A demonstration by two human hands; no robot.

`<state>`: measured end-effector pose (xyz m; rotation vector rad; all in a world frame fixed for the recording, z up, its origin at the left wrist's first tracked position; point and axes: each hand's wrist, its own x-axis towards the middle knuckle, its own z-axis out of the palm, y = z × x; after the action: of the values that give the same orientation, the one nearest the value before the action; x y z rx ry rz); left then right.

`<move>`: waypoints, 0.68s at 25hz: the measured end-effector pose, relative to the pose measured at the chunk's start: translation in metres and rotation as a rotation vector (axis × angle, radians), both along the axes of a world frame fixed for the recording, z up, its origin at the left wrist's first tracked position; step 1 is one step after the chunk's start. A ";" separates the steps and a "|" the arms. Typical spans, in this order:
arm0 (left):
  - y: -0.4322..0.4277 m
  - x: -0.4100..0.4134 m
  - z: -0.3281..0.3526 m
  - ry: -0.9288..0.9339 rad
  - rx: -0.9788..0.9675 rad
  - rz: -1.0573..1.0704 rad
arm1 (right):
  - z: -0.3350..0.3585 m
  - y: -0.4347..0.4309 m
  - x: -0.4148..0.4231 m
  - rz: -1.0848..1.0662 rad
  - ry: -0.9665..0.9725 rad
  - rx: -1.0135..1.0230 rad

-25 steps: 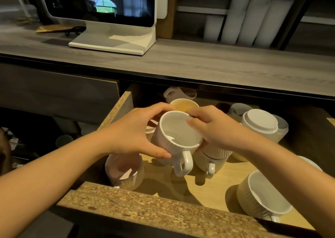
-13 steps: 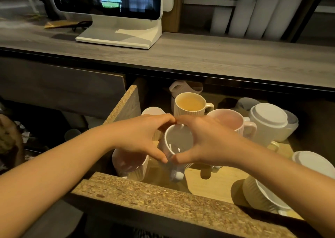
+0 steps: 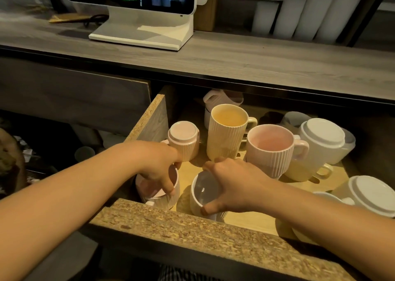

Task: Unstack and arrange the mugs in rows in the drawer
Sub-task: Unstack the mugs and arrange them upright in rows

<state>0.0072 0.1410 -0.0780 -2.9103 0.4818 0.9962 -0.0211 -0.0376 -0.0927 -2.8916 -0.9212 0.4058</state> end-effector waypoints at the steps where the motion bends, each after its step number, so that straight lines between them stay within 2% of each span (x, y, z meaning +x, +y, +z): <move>1: 0.000 0.000 0.000 0.000 -0.004 0.003 | 0.000 0.001 -0.002 0.010 -0.010 -0.004; 12: -0.003 -0.002 -0.002 -0.020 0.021 0.001 | 0.002 -0.001 -0.004 0.057 -0.058 -0.046; 17: -0.008 -0.002 0.007 0.002 0.069 0.014 | 0.037 -0.019 0.006 0.049 -0.293 0.101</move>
<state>0.0050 0.1332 -0.0706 -2.8566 0.4191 0.9965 -0.0149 -0.0571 -0.0555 -2.8872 -1.0190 -0.0650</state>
